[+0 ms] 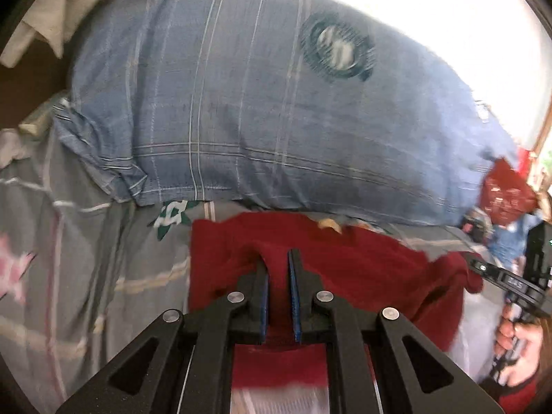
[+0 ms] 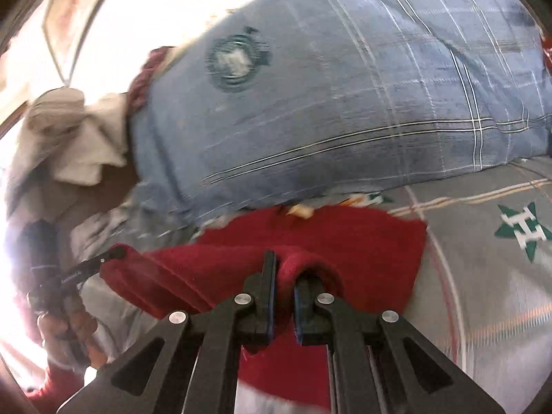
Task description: Fold small clothes
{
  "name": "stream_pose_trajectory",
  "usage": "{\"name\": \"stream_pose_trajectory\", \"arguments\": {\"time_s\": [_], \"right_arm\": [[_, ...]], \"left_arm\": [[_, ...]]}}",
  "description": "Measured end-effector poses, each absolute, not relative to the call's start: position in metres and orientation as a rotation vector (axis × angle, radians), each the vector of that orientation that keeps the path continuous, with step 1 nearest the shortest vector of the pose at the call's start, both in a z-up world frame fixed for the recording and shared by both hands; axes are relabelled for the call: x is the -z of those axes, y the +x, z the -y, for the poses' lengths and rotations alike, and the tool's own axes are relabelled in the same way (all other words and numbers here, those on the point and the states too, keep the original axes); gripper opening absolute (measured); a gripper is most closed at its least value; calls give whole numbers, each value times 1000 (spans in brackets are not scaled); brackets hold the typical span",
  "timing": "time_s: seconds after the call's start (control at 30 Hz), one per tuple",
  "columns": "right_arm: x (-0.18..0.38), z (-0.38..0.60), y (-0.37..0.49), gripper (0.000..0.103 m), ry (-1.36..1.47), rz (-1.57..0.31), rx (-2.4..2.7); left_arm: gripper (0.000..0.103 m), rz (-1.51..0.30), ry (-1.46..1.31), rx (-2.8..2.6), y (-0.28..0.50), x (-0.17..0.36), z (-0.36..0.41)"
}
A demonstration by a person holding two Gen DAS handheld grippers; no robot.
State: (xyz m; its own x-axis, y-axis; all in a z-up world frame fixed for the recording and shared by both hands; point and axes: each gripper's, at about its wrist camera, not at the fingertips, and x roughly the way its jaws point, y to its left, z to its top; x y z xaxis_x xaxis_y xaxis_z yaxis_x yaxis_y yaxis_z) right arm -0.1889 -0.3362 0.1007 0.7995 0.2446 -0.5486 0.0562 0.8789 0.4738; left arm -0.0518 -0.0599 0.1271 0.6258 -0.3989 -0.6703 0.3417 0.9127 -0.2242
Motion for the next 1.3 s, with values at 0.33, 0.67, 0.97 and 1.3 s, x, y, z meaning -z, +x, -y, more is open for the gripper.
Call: {"name": "stream_pose_trajectory", "arguments": {"time_s": [0.33,0.67,0.97,1.3], "right_arm": [[-9,389,-94,19,635,-863,-8],[-46,388,-142,50,617,-731,20],[-45,352,-120,50,463,-742,-2],[-12,358,-67,49,408,-889,156]], "left_arm": [[23,-979,-148,381,80,-48,102],[60,-862,-82,376,62,-75,92],[64,-916,-68,279,2,-65,56],[66,-974,-81,229,27,-31,49]]}}
